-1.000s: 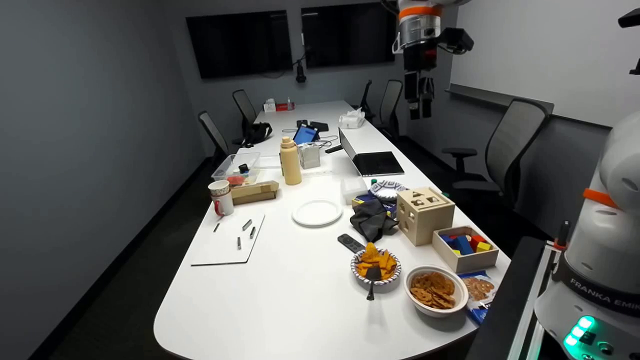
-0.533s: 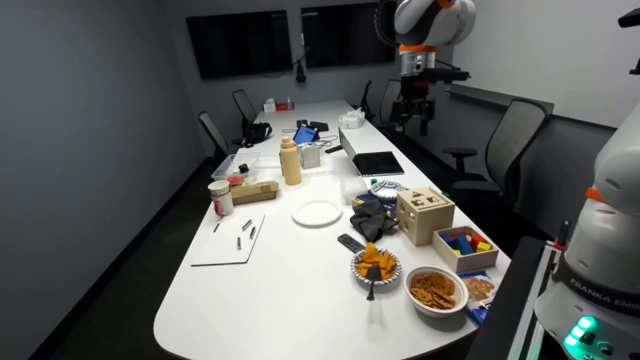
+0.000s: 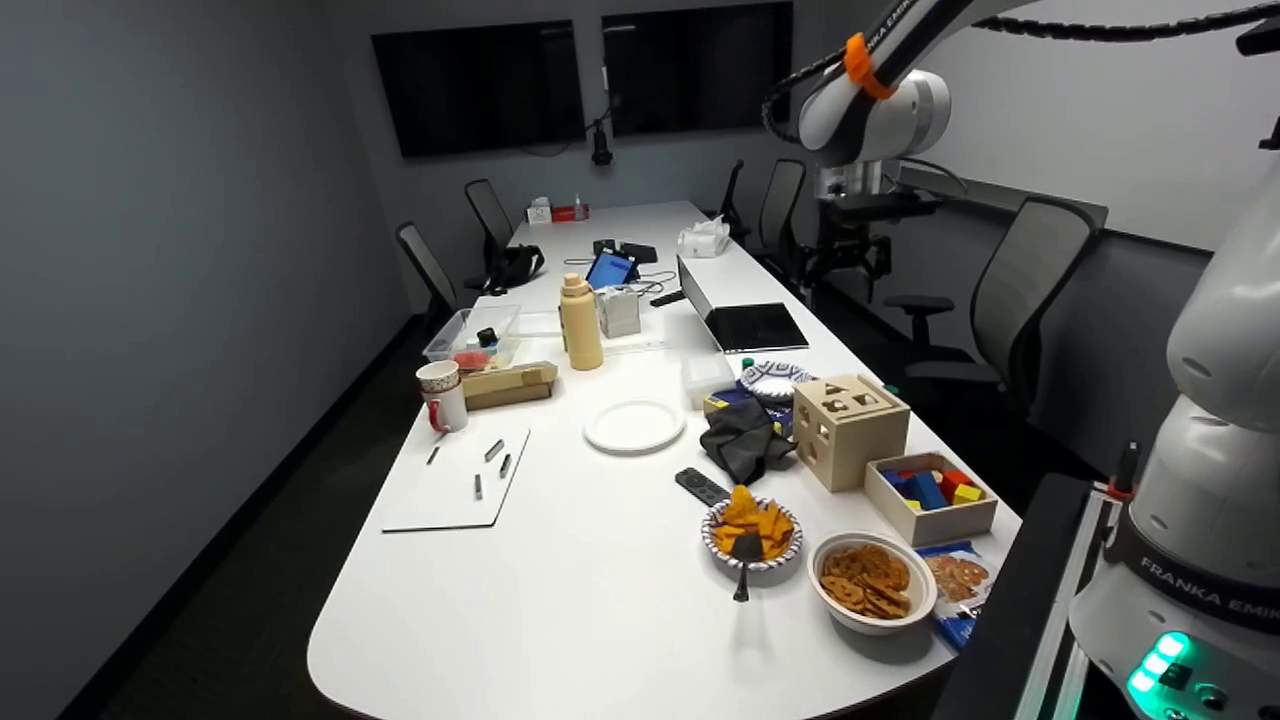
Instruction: Open the id of the shape sorter by sliding the lid forward
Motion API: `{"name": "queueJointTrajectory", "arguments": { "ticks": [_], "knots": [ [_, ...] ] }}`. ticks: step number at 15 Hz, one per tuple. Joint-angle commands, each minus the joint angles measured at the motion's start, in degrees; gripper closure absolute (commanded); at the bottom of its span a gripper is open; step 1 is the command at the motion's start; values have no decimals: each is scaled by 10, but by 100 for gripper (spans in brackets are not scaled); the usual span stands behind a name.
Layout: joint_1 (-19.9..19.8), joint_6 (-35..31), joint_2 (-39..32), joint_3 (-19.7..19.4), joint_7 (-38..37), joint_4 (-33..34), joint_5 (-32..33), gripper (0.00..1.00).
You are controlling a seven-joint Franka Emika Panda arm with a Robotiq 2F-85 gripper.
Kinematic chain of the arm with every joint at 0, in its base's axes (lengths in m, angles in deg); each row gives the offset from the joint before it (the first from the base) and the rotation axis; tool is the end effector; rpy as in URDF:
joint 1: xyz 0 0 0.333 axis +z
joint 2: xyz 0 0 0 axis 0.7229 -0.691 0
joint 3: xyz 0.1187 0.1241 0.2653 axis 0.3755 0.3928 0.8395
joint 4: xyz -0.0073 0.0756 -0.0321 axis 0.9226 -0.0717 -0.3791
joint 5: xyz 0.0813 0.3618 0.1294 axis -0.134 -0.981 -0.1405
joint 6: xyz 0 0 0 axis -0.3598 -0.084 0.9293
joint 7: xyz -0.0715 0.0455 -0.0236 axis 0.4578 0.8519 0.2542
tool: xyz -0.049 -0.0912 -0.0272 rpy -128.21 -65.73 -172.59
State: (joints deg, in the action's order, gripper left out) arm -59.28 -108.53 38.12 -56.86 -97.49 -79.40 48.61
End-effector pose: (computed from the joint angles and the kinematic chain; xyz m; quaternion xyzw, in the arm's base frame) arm 0.4371 -0.2104 0.3586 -0.9521 0.3058 0.0089 0.0023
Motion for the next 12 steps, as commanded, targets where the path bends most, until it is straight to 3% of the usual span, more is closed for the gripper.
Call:
{"name": "queueJointTrajectory", "arguments": {
  "ticks": [1, 7, 12],
  "knots": [
    [-12, -33, -65, 1, -123, 19, 54, 0],
    [2, 33, -155, -25, -286, 63, 111, 0],
    [1, 109, -208, -30, -300, 96, 69, 0]
  ]
}}
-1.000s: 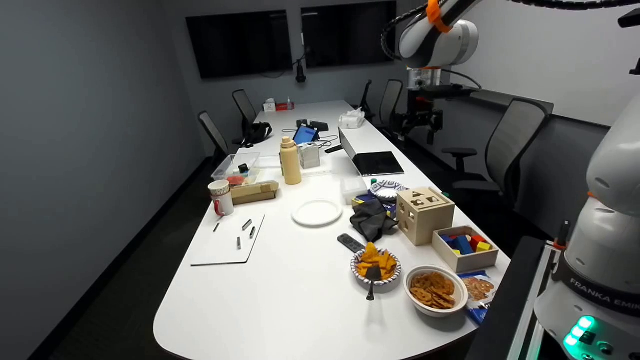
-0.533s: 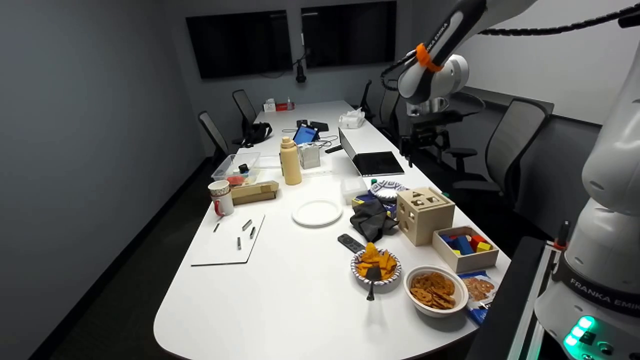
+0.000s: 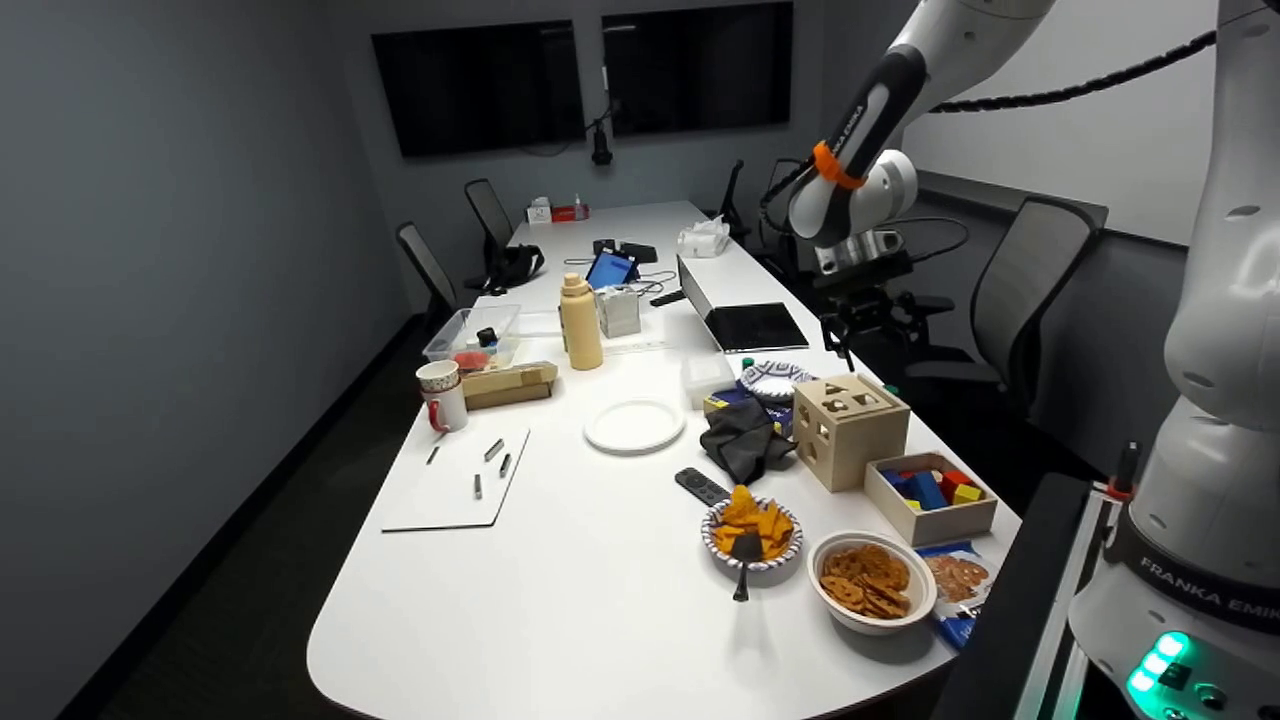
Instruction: Open the id of the shape sorter by sliding the lid forward
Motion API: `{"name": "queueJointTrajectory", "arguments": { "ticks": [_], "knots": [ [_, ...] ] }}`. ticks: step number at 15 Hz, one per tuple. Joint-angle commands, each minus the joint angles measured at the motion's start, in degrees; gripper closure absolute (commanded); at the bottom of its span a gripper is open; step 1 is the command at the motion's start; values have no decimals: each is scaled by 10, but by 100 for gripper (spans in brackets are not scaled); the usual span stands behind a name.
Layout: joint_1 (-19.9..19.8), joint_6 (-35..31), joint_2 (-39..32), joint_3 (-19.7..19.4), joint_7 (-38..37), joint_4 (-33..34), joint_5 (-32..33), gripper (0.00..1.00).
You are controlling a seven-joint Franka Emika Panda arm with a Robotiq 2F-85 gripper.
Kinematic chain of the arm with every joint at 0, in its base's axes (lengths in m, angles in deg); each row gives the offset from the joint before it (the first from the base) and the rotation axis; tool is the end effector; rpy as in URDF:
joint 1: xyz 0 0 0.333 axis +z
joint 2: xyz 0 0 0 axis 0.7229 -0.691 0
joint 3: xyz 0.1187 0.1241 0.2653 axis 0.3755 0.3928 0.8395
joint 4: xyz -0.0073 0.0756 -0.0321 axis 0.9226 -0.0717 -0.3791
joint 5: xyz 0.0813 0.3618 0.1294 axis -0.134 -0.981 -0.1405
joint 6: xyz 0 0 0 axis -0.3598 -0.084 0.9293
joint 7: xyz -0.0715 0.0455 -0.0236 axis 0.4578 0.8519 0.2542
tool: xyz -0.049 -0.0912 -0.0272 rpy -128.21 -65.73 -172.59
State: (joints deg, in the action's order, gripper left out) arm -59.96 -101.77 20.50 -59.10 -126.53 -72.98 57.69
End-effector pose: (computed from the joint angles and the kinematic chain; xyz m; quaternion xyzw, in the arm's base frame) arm 0.4354 -0.2475 0.2480 0.8439 -0.5028 -0.1511 0.1103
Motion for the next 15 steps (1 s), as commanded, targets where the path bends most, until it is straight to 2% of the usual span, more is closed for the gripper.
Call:
{"name": "queueJointTrajectory", "arguments": {
  "ticks": [1, 8, 15],
  "knots": [
    [7, 48, -41, -7, -6, 36, -31, 0],
    [10, 45, -85, -5, 7, 52, -81, 0],
    [12, 39, -115, -6, 14, 67, -100, 0]
  ]
}}
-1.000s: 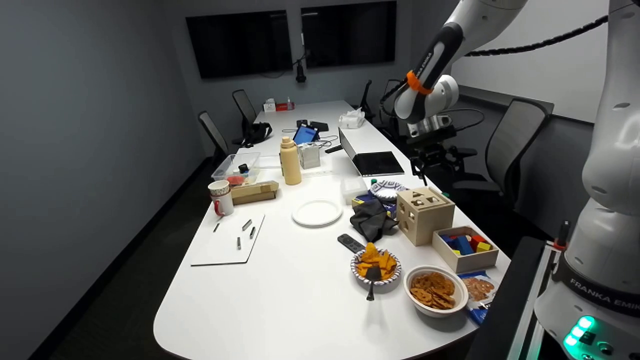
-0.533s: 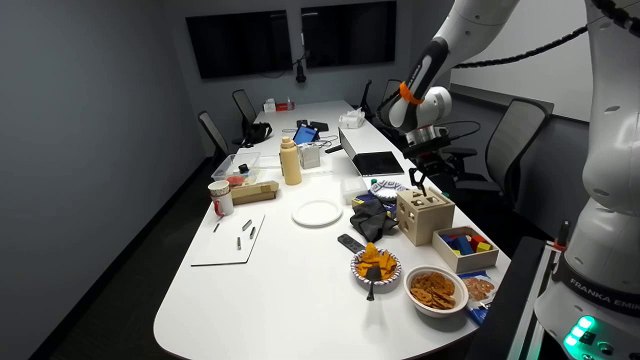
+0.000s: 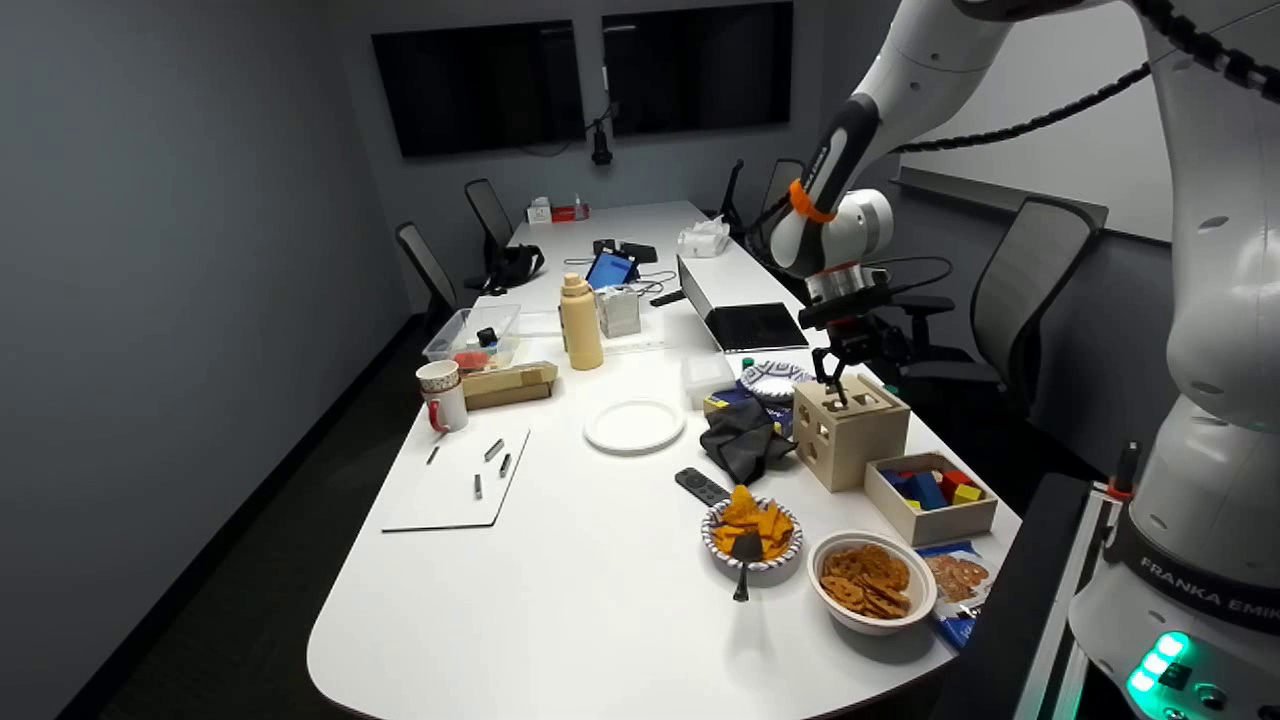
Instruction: Open the id of the shape sorter by sliding the lid forward
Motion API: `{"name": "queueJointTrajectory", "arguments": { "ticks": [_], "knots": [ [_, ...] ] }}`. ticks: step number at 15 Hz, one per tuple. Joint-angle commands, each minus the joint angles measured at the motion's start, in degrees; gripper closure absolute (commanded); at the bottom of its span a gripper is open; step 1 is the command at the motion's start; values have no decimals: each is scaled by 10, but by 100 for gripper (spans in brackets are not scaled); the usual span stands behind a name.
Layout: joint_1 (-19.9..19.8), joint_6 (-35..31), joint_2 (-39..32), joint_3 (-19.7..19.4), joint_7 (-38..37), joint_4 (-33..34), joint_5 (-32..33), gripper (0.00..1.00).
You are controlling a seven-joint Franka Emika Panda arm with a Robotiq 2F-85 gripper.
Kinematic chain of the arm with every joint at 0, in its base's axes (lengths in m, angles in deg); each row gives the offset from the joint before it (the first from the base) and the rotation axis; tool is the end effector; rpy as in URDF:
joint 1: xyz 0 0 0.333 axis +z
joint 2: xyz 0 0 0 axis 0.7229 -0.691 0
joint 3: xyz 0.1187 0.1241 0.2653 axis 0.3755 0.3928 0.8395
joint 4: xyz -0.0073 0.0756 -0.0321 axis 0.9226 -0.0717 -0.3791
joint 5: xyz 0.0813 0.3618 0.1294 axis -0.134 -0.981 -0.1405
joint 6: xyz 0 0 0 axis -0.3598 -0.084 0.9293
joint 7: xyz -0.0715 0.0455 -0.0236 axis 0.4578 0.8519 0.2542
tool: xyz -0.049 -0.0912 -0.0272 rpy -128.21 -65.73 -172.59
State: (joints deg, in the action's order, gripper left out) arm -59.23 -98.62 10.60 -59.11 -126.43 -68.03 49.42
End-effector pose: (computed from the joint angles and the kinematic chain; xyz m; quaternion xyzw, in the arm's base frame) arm 0.4461 -0.2426 0.1898 0.8131 -0.5322 -0.2194 0.0866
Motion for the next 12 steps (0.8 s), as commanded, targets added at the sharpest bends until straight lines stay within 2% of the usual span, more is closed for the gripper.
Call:
{"name": "queueJointTrajectory", "arguments": {
  "ticks": [1, 12],
  "knots": [
    [4, 6, -21, -6, 15, 21, -18, 0],
    [3, -11, -56, -12, 33, 51, -15, 0]
  ]
}}
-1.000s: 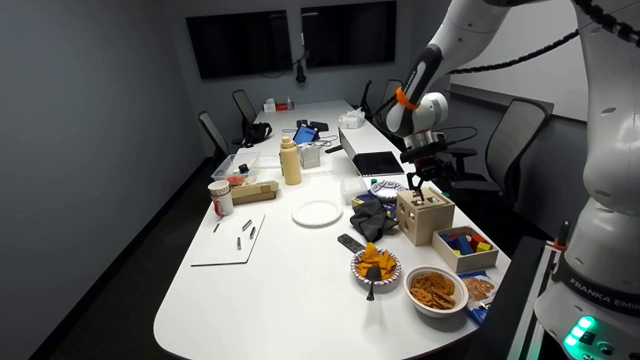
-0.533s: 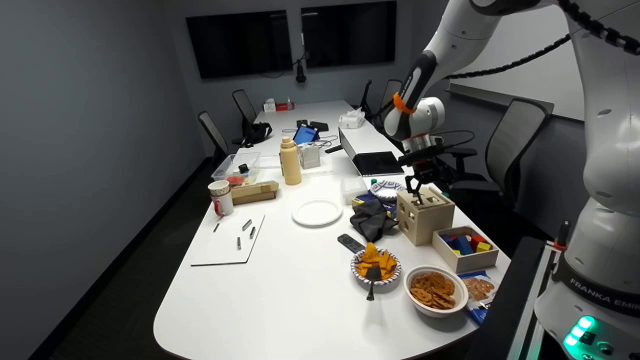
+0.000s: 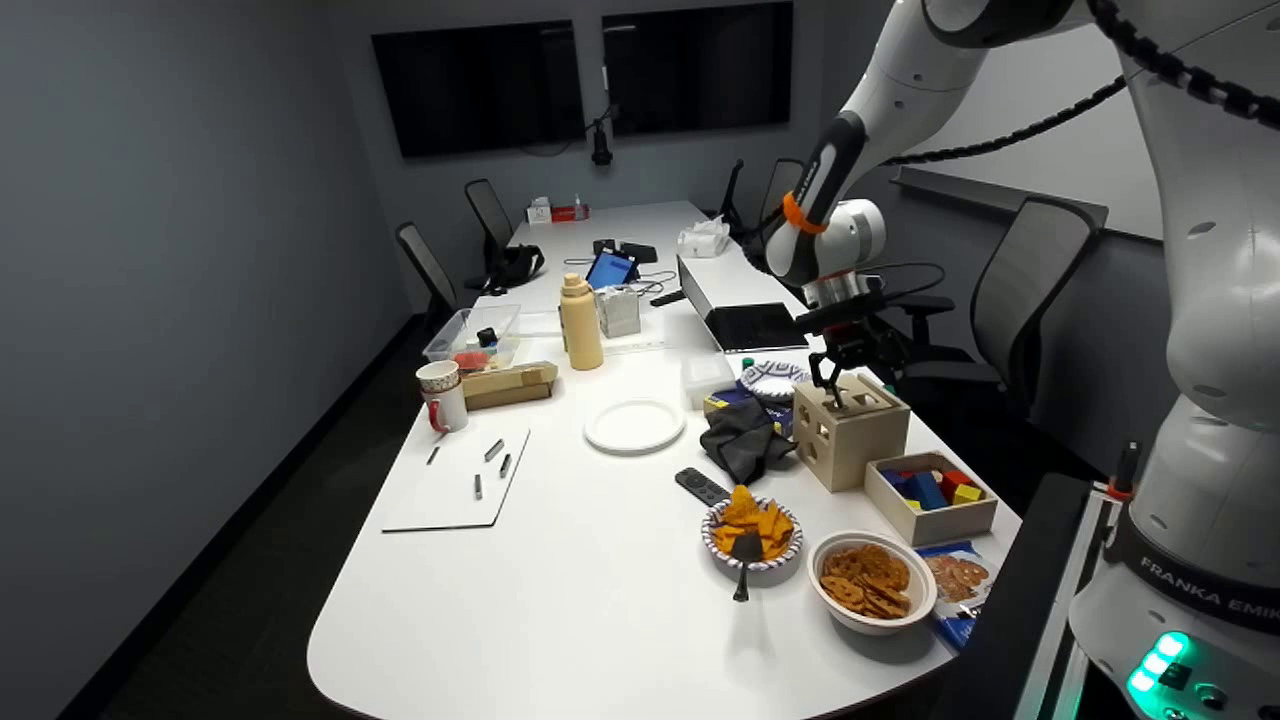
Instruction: Open the id of the shape sorter by sliding the lid forward
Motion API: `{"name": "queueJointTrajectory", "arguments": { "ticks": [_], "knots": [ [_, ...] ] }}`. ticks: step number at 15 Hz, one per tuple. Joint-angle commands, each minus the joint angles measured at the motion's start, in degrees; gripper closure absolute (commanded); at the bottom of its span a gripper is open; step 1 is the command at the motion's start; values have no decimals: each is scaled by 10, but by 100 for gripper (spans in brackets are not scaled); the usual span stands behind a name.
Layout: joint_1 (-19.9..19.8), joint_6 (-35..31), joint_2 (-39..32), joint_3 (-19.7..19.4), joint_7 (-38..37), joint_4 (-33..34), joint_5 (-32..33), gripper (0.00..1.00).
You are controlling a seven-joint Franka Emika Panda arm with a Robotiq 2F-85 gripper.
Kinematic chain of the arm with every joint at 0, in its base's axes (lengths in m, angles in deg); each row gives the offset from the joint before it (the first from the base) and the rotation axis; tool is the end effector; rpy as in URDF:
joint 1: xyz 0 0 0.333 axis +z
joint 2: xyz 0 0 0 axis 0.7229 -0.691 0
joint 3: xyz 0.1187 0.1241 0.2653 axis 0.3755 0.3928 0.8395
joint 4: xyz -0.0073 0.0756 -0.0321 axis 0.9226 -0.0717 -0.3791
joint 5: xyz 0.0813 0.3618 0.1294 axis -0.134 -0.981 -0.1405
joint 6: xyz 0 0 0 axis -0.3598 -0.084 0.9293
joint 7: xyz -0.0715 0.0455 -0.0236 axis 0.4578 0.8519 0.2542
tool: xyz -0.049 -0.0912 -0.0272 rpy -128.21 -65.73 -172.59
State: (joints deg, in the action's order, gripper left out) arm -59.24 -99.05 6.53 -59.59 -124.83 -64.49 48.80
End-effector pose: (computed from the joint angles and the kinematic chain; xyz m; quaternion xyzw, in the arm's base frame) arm 0.4582 -0.2537 0.1745 0.8169 -0.5258 -0.2195 0.0893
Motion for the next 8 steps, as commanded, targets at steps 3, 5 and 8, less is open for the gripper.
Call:
{"name": "queueJointTrajectory", "arguments": {
  "ticks": [3, 5, 8],
  "knots": [
    [3, -14, -25, -7, 24, 22, -10, 0],
    [4, -24, -31, -8, 27, 26, -10, 0],
    [6, -40, -33, -11, 28, 27, -6, 0]
  ]
}}
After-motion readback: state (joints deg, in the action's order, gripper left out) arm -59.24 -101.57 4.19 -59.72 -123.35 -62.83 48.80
